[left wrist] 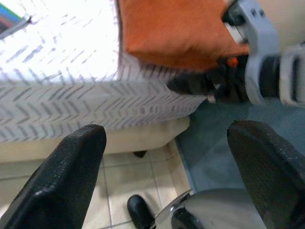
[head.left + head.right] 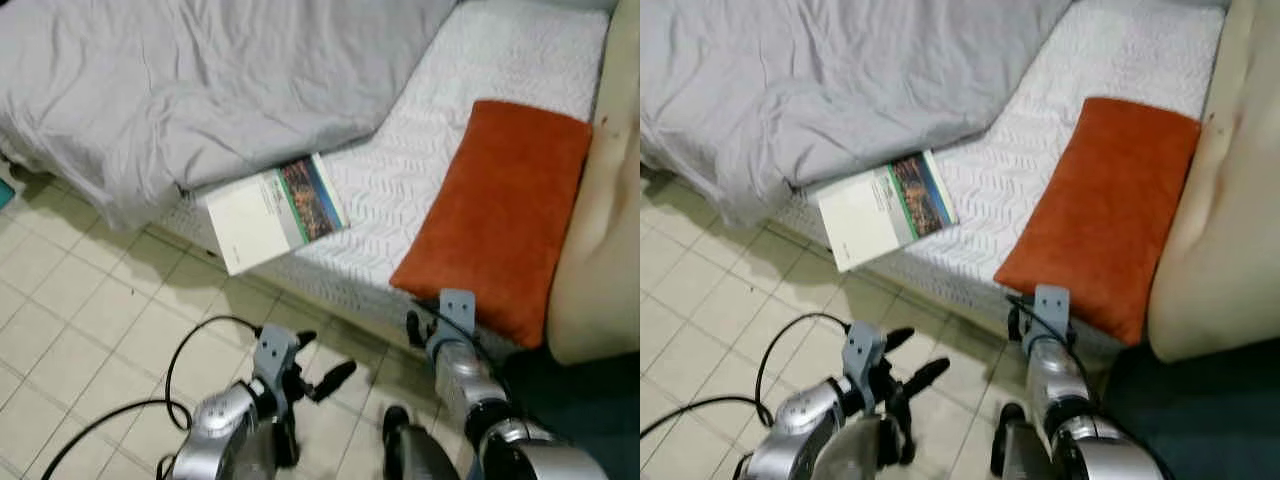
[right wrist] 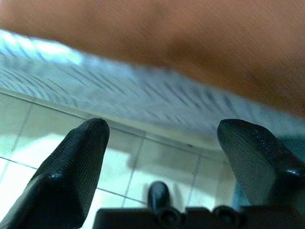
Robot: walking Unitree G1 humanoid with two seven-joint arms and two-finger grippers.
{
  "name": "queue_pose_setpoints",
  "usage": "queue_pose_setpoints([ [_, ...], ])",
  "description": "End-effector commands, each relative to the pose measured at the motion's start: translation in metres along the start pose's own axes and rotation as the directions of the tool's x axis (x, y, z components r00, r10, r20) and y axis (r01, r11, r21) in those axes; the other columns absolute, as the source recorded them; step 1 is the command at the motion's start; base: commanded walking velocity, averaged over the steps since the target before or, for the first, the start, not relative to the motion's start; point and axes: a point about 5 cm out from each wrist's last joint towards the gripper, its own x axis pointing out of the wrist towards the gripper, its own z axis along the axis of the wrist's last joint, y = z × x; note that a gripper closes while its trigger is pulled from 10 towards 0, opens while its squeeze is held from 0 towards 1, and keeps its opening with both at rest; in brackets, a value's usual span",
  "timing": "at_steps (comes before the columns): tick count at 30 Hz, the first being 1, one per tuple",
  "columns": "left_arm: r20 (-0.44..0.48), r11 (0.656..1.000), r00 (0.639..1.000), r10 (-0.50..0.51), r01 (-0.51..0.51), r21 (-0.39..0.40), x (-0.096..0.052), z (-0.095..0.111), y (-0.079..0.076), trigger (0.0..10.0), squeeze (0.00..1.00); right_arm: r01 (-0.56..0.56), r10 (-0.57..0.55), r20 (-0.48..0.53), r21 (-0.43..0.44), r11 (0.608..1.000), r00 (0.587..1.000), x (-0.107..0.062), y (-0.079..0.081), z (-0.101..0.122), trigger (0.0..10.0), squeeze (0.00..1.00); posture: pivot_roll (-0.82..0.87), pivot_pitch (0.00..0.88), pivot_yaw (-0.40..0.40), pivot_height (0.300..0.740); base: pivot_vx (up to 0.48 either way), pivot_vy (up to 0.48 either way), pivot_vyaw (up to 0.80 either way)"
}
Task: Clean up the room
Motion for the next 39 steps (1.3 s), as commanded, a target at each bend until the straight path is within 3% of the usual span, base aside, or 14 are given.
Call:
queue_pose_setpoints([
  [1, -0.033, 1.000, 0.999, -0.004, 0.004, -0.018, -0.001, -0.013, -0.006, 10.0, 0.00, 0.006, -0.004, -0.044, 0.037, 0.999, 0.999, -0.005, -0.005, -0.019, 10.0, 0.00, -0.03, 0.233, 0.013, 0.740, 0.000, 0.000, 0.00],
  [8, 0.000, 1.000, 1.000, 0.015, -0.015, -0.020, 0.008, -0.010, -0.004, 10.0, 0.00, -0.023, 0.021, 0.086, 0.029, 0.999, 0.996, -0.022, -0.019, -0.018, 10.0, 0.00, -0.08, 0.118, 0.016, 0.740, 0.000, 0.000, 0.00],
  [12, 0.052, 0.994, 0.992, 0.112, -0.113, 0.007, 0.000, 0.001, 0.007, 10.0, 0.00, -0.089, 0.092, 0.238, -0.021, 0.996, 0.967, -0.047, -0.031, -0.012, 10.0, 0.00, -0.10, 0.037, 0.037, 0.740, 0.000, 0.000, 0.00],
  [16, 0.031, 0.971, 0.973, 0.231, -0.232, 0.057, -0.004, 0.004, 0.021, 10.0, 0.00, -0.084, 0.095, 0.257, -0.055, 0.995, 0.962, -0.053, -0.039, -0.016, 10.0, 0.00, -0.10, 0.009, 0.047, 0.740, 0.000, 0.000, 0.00],
  [17, 0.019, 0.940, 0.945, 0.326, -0.326, 0.098, -0.002, 0.010, 0.032, 10.0, 0.00, -0.054, 0.066, 0.257, -0.053, 0.997, 0.964, -0.051, -0.045, -0.016, 10.0, 0.00, -0.10, 0.000, 0.052, 0.740, 0.000, 0.000, 0.00],
  [18, 0.044, 0.936, 0.940, 0.340, -0.342, 0.087, 0.000, 0.016, 0.034, 10.0, 0.00, -0.040, 0.053, 0.253, -0.054, 0.998, 0.966, -0.050, -0.048, -0.015, 10.0, 0.00, -0.10, 0.000, 0.053, 0.740, 0.000, 0.000, 0.00],
  [22, 0.128, 0.936, 0.929, 0.346, -0.352, 0.020, 0.011, 0.033, 0.031, 10.0, 0.00, -0.078, 0.102, 0.246, -0.106, 0.991, 0.964, -0.049, -0.044, -0.009, 10.0, 0.00, -0.10, 0.000, 0.046, 0.740, 0.000, 0.000, -0.20],
  [26, 0.121, 0.936, 0.928, 0.352, -0.353, -0.019, 0.014, 0.029, 0.023, 10.0, 0.00, -0.112, 0.149, 0.251, -0.158, 0.981, 0.957, -0.051, -0.040, -0.006, 10.0, 0.00, -0.10, 0.005, 0.037, 0.740, 0.000, 0.295, -0.78],
  [34, 0.085, 0.928, 0.924, 0.372, -0.374, 0.000, 0.007, 0.016, 0.017, 10.0, 0.00, -0.130, 0.171, 0.250, -0.174, 0.976, 0.953, -0.051, -0.037, -0.009, 10.0, 0.00, -0.10, 0.018, 0.041, 0.740, 0.000, 0.444, -0.78],
  [39, 0.079, 0.906, 0.903, 0.423, -0.422, -0.025, -0.001, 0.013, 0.022, 10.0, 0.00, -0.117, 0.149, 0.318, -0.117, 0.986, 0.936, -0.057, -0.040, -0.005, 10.0, 0.00, -0.09, 0.022, 0.044, 0.740, 0.000, 0.442, -0.78],
])
